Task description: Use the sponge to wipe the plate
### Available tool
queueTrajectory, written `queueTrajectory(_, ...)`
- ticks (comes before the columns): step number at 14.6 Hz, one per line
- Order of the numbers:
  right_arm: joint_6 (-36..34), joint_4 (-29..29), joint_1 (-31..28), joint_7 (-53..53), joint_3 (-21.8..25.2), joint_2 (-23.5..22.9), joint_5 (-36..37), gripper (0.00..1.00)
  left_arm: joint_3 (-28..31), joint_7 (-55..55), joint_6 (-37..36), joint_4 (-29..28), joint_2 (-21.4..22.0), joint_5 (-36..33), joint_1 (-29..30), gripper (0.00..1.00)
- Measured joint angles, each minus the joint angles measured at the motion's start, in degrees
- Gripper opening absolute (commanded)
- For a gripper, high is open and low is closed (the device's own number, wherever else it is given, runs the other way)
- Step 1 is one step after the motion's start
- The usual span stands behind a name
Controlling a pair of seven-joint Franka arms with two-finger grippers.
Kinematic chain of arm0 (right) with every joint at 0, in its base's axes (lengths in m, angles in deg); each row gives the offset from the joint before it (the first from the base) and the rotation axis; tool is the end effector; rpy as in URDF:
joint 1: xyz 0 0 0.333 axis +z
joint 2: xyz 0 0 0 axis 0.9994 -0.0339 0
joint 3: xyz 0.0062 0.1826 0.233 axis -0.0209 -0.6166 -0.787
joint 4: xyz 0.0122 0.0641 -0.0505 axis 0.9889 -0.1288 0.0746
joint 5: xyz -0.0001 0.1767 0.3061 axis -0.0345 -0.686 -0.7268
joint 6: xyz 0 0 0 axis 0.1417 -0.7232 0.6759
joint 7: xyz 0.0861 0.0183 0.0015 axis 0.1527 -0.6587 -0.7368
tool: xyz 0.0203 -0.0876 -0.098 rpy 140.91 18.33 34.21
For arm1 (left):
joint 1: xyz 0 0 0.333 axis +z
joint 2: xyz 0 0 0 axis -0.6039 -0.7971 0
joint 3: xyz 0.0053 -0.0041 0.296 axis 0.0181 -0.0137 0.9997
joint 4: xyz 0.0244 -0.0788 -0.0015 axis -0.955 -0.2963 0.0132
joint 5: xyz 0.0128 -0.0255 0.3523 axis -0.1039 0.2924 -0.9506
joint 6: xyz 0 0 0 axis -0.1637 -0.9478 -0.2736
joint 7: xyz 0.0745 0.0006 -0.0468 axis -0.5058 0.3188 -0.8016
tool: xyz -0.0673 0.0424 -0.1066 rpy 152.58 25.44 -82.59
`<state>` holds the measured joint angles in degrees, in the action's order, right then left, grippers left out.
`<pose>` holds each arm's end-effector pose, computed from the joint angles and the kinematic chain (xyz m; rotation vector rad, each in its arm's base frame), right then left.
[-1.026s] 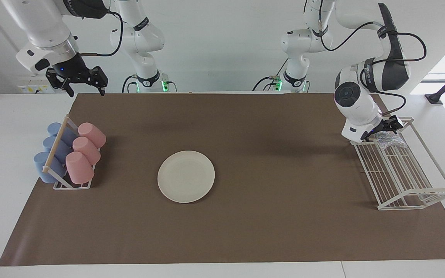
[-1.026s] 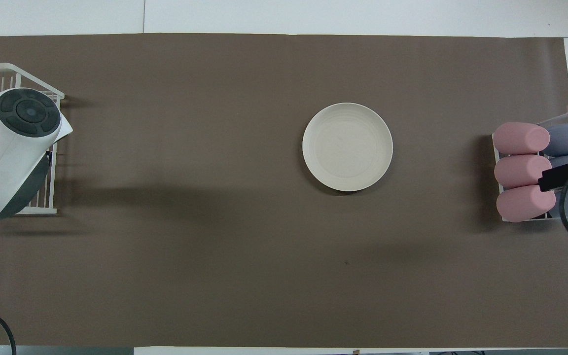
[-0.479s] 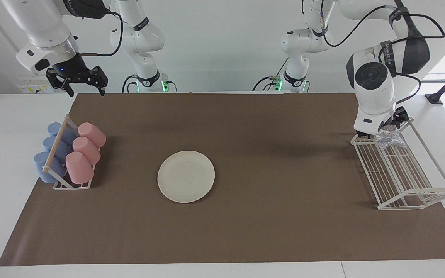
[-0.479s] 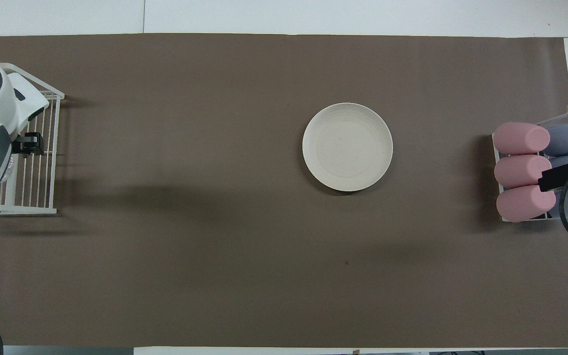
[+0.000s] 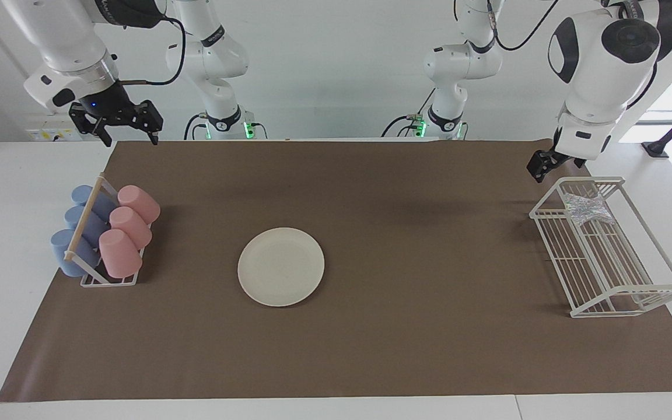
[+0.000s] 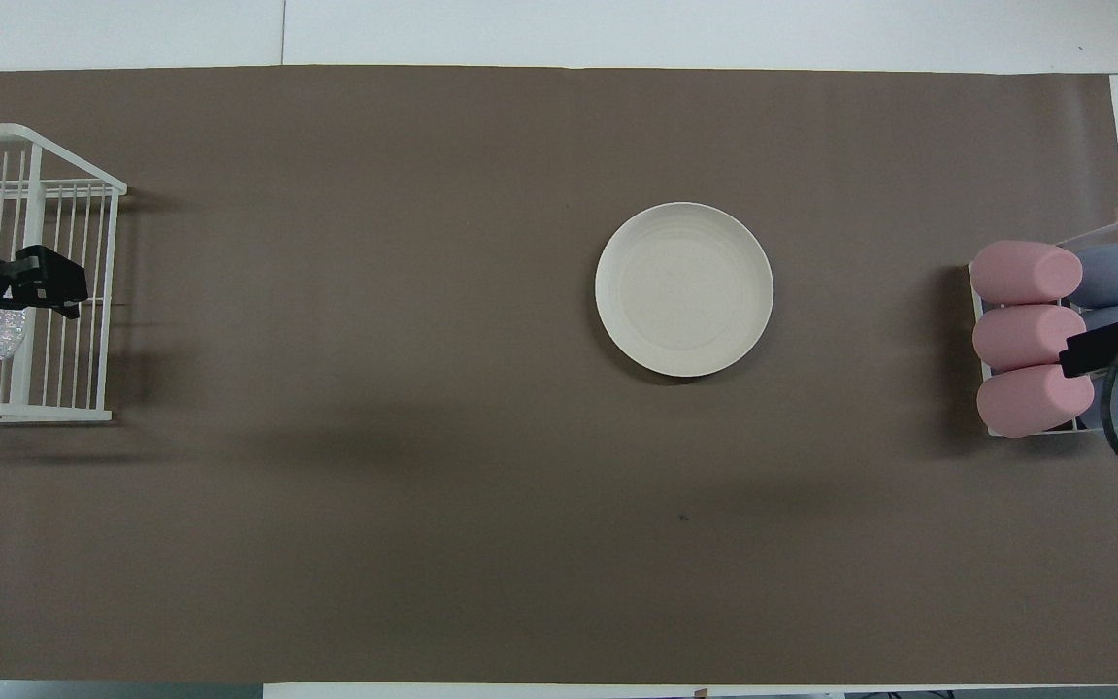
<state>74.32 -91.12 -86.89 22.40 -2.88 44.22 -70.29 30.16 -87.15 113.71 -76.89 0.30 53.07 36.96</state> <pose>0.4694 -0.0333 0.5765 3.0955 0.1022 -0.1450 0.5111 -0.0240 0.5415 -2.9188 -0.2508 0.0969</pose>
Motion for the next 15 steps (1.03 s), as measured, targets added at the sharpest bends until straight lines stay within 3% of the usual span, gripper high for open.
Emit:
queueTrajectory(9,0.0,0.0,0.0,0.0,0.0,0.0,0.0,1.00,0.2,0.0,0.6,0.8,0.5,8.8,0.1,1.00)
queueTrajectory(15,0.0,0.0,0.0,0.0,0.0,0.0,0.0,1.00,0.2,0.0,0.6,1.1,0.5,9.5,0.8,1.00)
